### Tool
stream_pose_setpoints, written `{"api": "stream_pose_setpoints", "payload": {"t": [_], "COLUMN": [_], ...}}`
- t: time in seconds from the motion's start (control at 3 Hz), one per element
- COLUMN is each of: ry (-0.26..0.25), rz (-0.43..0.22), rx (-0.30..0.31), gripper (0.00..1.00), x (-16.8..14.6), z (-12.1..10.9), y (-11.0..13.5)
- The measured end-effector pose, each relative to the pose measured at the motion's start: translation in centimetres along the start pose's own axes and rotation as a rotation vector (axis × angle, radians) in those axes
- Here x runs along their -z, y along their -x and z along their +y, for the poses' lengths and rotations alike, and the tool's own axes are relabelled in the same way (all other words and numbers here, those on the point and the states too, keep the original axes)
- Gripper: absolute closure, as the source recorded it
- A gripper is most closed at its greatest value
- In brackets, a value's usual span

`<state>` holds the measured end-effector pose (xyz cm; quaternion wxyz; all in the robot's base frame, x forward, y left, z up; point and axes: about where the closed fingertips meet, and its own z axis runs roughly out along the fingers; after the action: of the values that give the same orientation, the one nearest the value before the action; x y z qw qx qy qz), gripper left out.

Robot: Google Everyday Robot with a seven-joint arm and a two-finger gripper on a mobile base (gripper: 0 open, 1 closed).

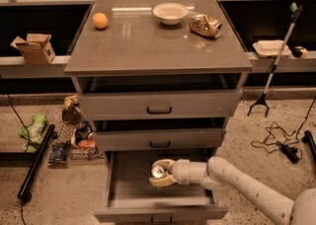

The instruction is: Pick green can from bottom drawer and place on counter

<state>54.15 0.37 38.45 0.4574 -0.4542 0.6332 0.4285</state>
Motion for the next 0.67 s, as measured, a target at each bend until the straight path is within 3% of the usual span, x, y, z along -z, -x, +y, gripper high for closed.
{"api": "stream_pose_setpoints", "payload": {"t": [0.33,0.67], "ry": [0.032,0.015], "rz": [-0.011,0.014], "rx": [0.010,0.072], "gripper": [1.00,1.00], "x": [2.0,5.5], "z": [0.2,0.1], "y": [4.5,11.0]}}
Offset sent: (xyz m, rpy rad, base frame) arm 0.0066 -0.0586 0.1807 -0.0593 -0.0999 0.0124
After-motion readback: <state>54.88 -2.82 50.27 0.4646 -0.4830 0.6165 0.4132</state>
